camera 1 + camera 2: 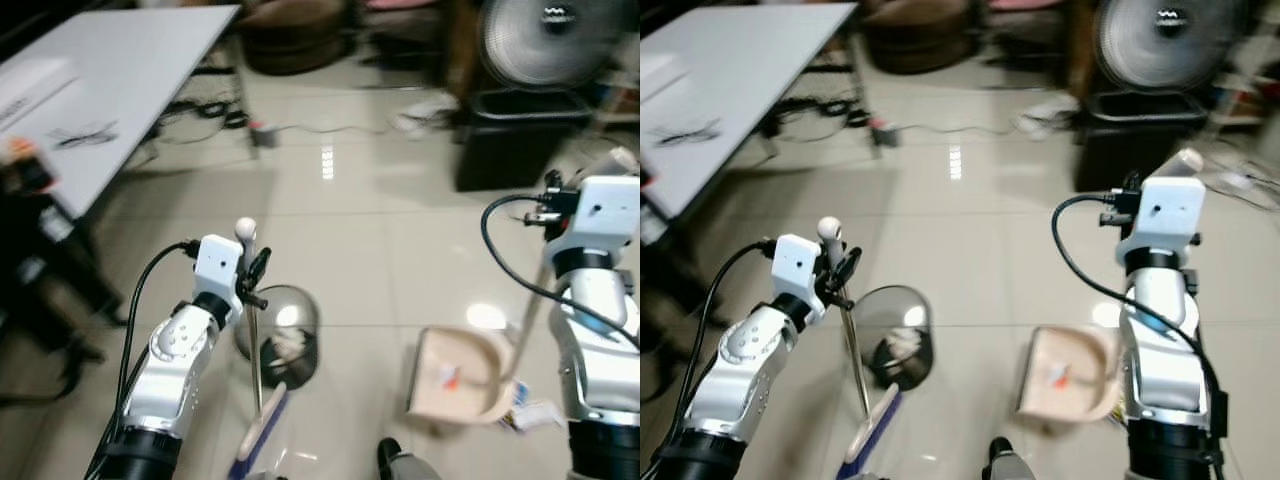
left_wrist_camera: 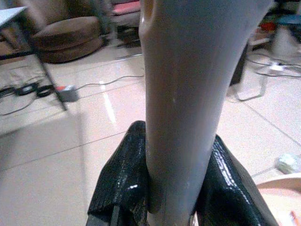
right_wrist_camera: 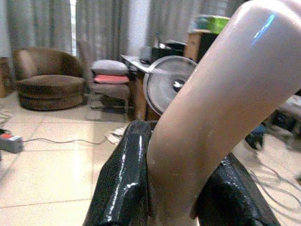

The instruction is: Sweep floor

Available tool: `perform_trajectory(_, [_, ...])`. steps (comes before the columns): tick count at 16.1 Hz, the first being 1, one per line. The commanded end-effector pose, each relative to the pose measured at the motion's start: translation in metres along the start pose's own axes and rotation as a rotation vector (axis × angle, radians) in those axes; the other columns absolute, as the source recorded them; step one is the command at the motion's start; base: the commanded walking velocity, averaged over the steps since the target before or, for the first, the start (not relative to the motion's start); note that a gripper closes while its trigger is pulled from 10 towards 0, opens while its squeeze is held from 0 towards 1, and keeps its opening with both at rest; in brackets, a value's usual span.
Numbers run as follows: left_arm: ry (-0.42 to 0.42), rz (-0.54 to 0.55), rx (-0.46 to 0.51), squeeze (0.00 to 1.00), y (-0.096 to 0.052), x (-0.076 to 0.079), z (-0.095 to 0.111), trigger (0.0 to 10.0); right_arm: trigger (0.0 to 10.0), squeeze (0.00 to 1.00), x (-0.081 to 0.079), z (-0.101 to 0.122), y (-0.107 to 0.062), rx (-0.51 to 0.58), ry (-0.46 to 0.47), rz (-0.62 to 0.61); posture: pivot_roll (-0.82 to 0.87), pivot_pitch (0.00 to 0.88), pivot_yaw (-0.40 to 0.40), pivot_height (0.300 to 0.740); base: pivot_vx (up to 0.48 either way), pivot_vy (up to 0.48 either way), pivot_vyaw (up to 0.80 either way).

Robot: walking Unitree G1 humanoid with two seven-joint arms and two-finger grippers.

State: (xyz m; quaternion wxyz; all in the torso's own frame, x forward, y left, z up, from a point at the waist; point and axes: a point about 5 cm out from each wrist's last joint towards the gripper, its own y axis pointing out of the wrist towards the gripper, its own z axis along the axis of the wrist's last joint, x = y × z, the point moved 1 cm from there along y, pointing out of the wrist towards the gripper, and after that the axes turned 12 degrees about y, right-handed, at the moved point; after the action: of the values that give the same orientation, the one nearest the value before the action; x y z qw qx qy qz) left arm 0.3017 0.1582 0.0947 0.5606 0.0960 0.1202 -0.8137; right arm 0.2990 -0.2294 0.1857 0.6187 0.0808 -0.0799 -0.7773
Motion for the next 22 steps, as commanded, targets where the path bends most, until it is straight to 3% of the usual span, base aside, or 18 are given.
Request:
perform_trajectory(1, [0.027,-0.002,0.036,0.0,-0.001,-0.005,0.01,10.0,10.0,0.0,0.0,0.001,-0.001,0.003,-0.016,0.002,-0.03,0.035,0.093,0.74,0.0,0.0,-0.71])
perform_trajectory(4, [0.051,-0.001,0.044,0.0,-0.001,-0.006,0.014,10.0,10.0,0.0,-0.006,-0.007,-0.003,-0.043,0.028,0.012,-0.02,0.031,0.091,0.74,0.0,-0.259,0.0])
perform_trajectory(13, [0.047,0.027,0.044,0.0,0.003,-0.004,0.017,10.0,10.0,0.0,-0.015,-0.01,-0.007,-0.049,0.117,-0.005,-0.02,0.028,0.093,0.74,0.0,-0.48,0.0])
perform_trajectory(16, [0.046,0.049,0.054,0.0,0.009,-0.007,0.021,10.0,10.0,0.0,-0.018,-0.009,-0.004,-0.018,0.039,-0.023,-0.03,0.035,0.095,0.74,0.0,-0.48,0.0])
perform_trajectory(18, [0.048,0.076,0.065,0.0,0.011,-0.012,0.025,10.0,10.0,0.0,-0.02,-0.002,-0.003,0.031,0.038,0.006,-0.03,0.04,0.095,0.74,0.0,-0.48,0.0])
perform_trajectory(19, [0.026,0.117,0.078,0.0,0.012,-0.017,0.029,10.0,10.0,0.0,-0.024,0.001,-0.003,0.039,0.117,0.027,-0.03,0.041,0.093,0.74,0.0,-0.48,0.0])
perform_trajectory(22, [0.016,0.125,0.087,0.0,0.014,-0.016,0.032,10.0,10.0,0.0,-0.038,-0.002,-0.007,-0.006,0.19,0.116,-0.03,0.048,0.086,0.74,0.0,-0.48,0.0])
